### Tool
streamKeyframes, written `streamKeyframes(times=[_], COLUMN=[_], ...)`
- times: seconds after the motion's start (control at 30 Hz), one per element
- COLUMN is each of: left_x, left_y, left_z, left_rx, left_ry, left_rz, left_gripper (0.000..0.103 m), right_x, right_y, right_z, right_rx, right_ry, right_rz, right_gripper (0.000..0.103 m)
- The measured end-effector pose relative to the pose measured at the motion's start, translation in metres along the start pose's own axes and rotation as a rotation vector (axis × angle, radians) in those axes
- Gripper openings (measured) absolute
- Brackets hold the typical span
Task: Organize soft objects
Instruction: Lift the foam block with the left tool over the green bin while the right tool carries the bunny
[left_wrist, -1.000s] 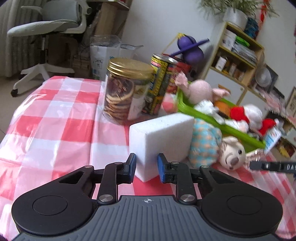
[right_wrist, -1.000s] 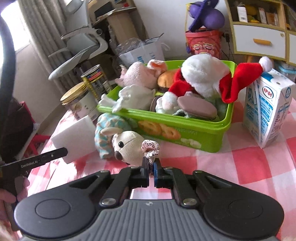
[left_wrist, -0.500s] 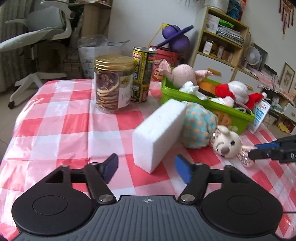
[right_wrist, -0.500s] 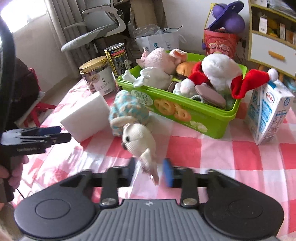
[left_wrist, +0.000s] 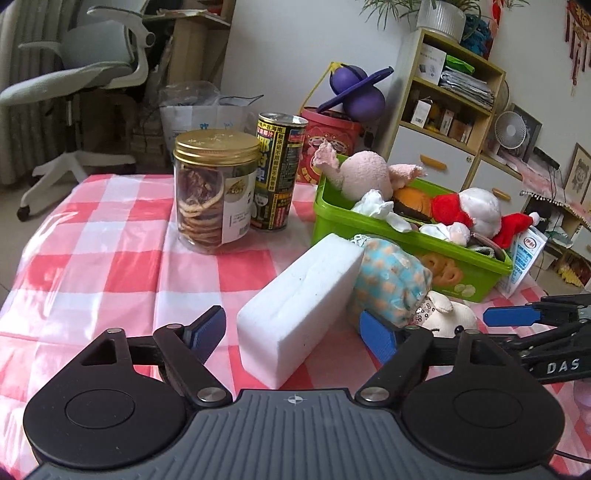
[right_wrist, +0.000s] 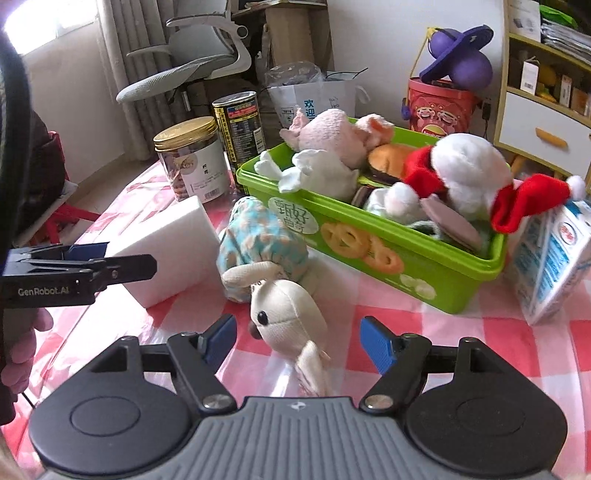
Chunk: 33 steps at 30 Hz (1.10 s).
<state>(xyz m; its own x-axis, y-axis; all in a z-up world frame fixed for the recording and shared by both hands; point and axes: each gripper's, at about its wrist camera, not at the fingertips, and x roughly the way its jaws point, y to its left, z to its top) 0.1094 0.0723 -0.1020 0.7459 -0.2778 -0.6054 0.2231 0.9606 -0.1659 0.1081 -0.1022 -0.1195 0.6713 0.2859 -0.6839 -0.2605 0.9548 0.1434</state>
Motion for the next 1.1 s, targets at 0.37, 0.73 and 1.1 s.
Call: streamKeyframes(times=[0.37,0.73,1.1], left_x=[0.0,-0.006,-0.027], left_y=[0.0,-0.001,0.002], left_z=[0.002,0.008,0.025], left_rx=[-0.001,-0.015,-0.067], left_ry=[0.014,0.019,-0.006], left_rz=[0.017,0.029,0.009], left_gripper=[0.058,0.042,0.04], right_x=[0.013,0.006,-0.028], right_y=[0.006,0.009,0.005], right_z=[0.002,0.005,0.014], right_rx=[0.013,-0.002,0.027], right_ry=[-0.013,-0.013,-0.078], right_rz=[-0.024,0.014,0.07], right_gripper=[0.057,0.033,0.031])
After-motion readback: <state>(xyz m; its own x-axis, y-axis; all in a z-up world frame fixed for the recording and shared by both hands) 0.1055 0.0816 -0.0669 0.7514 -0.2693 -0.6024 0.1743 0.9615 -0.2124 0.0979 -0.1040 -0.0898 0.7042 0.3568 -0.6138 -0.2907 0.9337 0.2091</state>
